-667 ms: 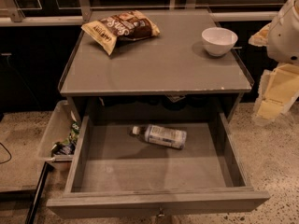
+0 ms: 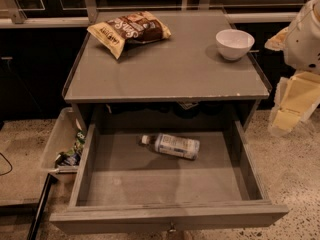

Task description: Pick blue plastic bottle from top drawer and place on counter

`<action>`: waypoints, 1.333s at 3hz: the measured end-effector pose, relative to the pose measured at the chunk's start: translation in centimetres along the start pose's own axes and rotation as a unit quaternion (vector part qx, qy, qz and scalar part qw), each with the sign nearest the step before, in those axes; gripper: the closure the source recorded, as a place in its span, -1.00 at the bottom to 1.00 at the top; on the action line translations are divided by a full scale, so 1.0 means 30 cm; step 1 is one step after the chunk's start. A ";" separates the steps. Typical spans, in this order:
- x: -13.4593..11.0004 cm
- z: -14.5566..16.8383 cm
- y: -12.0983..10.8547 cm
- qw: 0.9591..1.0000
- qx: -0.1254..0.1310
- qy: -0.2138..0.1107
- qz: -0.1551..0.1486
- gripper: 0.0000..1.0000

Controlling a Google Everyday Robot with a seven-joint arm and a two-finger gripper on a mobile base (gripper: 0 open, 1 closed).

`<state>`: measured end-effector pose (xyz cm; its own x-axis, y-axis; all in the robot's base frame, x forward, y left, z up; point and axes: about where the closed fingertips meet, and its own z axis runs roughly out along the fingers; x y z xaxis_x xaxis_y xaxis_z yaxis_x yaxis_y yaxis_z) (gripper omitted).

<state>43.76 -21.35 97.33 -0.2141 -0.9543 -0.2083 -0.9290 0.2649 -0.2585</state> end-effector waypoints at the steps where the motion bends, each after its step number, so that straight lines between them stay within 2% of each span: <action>1: -0.005 0.100 0.053 1.000 -0.009 -0.010 0.000 -1.00; 2: 0.013 0.271 0.116 0.999 -0.022 -0.030 0.004 -1.00; 3: 0.024 0.423 0.146 0.997 -0.020 -0.069 -0.001 -1.00; 4: 0.001 0.563 0.155 0.996 -0.031 -0.082 -0.020 -1.00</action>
Offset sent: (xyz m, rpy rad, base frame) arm -0.0071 0.0243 -0.1568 0.1310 0.0386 0.0229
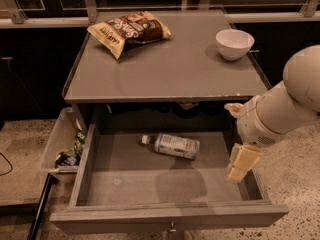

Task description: Pick blue plastic bottle from top drawer and place on counter

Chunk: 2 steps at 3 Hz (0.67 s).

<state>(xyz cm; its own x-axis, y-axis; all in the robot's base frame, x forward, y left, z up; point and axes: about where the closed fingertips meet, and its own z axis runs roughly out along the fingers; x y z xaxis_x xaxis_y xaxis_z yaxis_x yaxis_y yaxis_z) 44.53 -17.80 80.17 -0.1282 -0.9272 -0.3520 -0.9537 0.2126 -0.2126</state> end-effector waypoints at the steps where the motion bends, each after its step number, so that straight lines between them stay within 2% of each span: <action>1: 0.000 0.001 0.000 1.000 0.000 0.000 0.000 -1.00; 2: -0.011 0.055 0.000 1.000 -0.003 -0.004 -0.012 -1.00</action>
Offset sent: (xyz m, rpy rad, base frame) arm 0.0127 0.0175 -0.0341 0.0052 -0.0074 0.0574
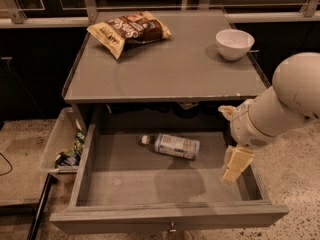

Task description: Pick blue plastic bottle from top drawer and place on counter

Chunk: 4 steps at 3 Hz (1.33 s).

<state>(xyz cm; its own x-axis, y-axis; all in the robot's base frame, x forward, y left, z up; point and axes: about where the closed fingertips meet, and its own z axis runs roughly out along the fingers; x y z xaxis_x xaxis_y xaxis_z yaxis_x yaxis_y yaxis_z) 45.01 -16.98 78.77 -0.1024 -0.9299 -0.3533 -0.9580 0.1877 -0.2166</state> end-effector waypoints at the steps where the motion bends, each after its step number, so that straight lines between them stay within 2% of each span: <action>1: -0.004 0.125 -0.034 1.000 -0.004 -0.022 -0.007 -1.00; 3: -0.038 0.355 -0.120 0.997 -0.008 -0.076 -0.023 -1.00; 4: -0.054 0.475 -0.132 0.995 -0.026 -0.093 -0.021 -1.00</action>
Offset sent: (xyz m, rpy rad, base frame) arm 0.0741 0.0364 -0.0995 0.1409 -0.0383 0.0808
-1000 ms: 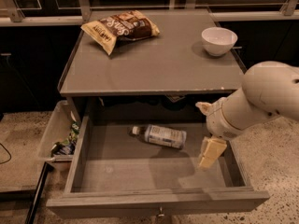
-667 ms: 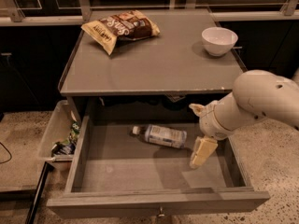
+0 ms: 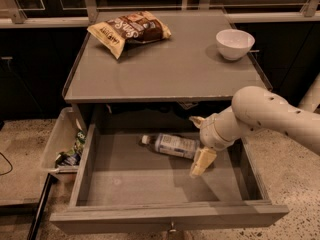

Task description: Pick blue plastic bottle from top drawer and place on counter

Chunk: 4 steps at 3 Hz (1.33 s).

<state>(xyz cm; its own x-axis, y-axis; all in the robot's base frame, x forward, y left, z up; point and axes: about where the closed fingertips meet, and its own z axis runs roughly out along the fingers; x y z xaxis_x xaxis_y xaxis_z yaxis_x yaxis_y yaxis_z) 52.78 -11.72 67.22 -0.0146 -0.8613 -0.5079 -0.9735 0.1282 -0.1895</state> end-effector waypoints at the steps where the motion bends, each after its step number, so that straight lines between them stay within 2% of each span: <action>1: 0.022 0.113 -0.011 1.000 -0.017 -0.013 0.009 -1.00; 2: 0.037 0.196 -0.030 0.999 -0.029 -0.026 0.019 -1.00; 3: 0.047 0.245 -0.042 0.998 -0.042 -0.035 0.035 -0.62; 4: 0.047 0.247 -0.042 0.998 -0.042 -0.035 0.035 -0.15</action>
Offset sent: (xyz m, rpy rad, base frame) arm 0.0366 0.0241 -0.0773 0.0937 0.0868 0.0040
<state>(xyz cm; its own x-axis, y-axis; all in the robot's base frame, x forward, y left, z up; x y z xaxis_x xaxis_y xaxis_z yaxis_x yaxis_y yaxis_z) 55.68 -9.46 60.52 -0.0702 -0.8148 -0.5755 -0.9865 0.1423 -0.0812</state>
